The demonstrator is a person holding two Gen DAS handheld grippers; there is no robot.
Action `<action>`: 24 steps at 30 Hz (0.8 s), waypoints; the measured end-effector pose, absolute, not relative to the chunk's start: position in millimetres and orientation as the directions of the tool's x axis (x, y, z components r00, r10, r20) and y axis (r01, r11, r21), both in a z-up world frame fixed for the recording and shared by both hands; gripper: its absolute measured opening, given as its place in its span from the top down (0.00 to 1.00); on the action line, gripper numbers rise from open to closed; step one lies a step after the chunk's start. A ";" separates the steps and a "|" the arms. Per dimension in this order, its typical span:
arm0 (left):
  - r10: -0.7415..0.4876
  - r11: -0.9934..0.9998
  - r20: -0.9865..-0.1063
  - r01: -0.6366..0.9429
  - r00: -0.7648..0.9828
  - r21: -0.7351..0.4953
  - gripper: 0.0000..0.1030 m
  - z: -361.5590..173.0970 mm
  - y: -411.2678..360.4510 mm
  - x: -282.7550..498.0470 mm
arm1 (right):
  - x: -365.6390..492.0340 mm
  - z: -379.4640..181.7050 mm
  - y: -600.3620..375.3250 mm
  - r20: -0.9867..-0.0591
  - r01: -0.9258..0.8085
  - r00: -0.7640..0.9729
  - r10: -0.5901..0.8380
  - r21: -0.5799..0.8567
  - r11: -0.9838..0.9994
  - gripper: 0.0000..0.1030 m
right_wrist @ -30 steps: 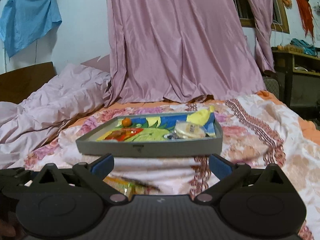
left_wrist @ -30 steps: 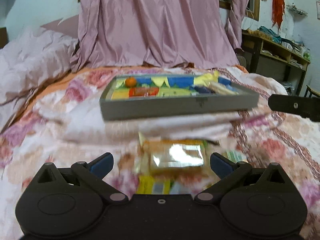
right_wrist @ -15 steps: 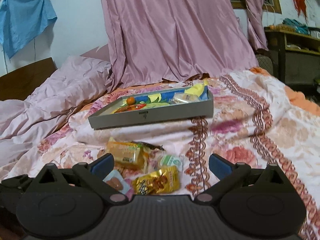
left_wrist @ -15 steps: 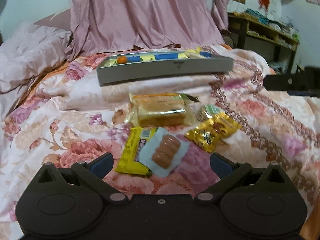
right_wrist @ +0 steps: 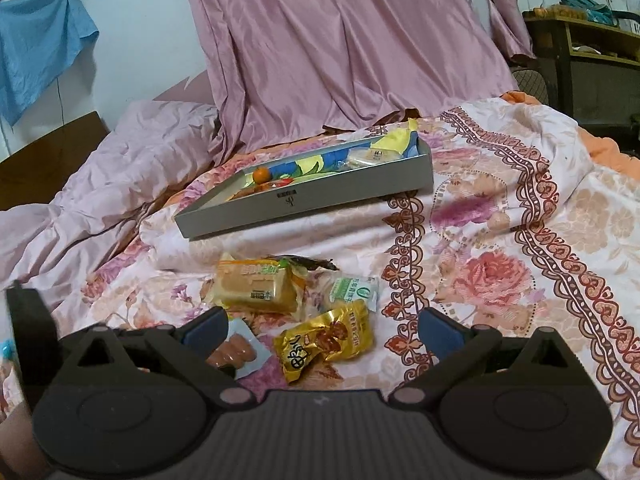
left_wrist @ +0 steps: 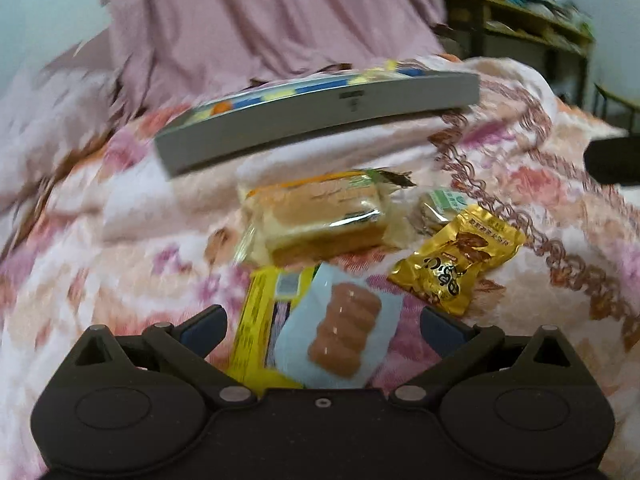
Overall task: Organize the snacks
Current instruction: 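Move both tools back toward the loose snacks beside the tray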
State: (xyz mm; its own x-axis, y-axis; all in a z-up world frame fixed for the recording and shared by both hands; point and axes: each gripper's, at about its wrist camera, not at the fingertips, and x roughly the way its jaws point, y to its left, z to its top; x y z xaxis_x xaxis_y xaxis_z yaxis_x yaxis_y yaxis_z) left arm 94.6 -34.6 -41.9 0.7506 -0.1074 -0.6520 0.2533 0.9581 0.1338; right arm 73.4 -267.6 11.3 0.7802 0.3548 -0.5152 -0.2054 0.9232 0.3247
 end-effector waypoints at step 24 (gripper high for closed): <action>-0.131 0.905 -0.680 0.367 0.721 0.215 0.33 -70.4 -58.1 107.8 | 76.4 12.0 -267.9 -0.519 -0.199 0.769 0.372 0.359 0.912 0.00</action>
